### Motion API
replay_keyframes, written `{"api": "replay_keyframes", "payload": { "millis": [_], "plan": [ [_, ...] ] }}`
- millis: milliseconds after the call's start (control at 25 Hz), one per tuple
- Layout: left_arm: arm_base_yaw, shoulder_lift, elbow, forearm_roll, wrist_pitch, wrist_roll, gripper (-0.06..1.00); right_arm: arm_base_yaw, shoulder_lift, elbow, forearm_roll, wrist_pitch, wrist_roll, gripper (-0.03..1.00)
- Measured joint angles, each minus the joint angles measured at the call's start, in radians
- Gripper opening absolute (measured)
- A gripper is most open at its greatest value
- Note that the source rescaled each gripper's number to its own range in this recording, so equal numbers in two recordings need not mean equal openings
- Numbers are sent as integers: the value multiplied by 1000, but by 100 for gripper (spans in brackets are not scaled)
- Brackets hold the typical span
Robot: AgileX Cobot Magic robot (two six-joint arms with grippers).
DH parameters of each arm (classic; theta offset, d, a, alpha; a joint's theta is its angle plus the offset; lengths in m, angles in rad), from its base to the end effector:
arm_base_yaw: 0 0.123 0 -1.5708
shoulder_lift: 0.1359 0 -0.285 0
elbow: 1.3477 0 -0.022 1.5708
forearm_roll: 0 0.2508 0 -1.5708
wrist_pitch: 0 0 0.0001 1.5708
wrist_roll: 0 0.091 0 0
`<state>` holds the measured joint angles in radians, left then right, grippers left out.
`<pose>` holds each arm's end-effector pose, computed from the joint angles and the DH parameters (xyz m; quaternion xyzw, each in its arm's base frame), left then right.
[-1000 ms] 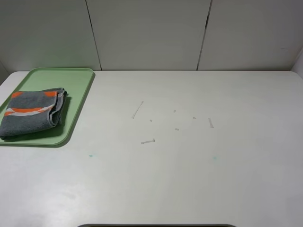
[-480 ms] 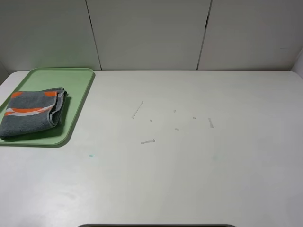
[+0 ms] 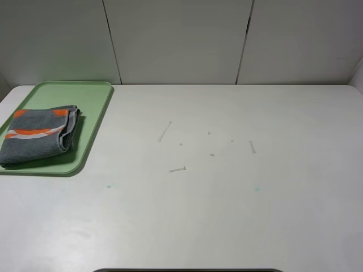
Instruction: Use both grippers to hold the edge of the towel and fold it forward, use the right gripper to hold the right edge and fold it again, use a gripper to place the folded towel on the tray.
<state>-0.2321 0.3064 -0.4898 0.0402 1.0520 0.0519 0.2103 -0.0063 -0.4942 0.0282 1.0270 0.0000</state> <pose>0.0423 -0.0067 0.2691 0.1331 0.9133 -0.0147 0.3847 -0.0042 0.0014 0.2784 -0.0889 0.8394 0.0703 0.5316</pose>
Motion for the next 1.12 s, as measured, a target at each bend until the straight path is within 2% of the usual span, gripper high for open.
{"api": "replay_keyframes", "payload": {
  "millis": [40,80,200,320,560,1120],
  "plan": [
    [32,0,0,-14,0,26,99,0,0,0,0,0,0,100],
    [32,0,0,-14,0,26,99,0,0,0,0,0,0,100],
    [159,-26,0,-77,2,109,99,0,0,0,0,0,0,100],
    [219,-113,0,-103,3,147,99,0,0,0,0,0,0,100],
    [232,-300,0,-120,6,163,99,0,0,0,0,0,0,100],
    [232,-310,0,-124,11,163,99,0,0,0,0,0,0,100]
  ]
}}
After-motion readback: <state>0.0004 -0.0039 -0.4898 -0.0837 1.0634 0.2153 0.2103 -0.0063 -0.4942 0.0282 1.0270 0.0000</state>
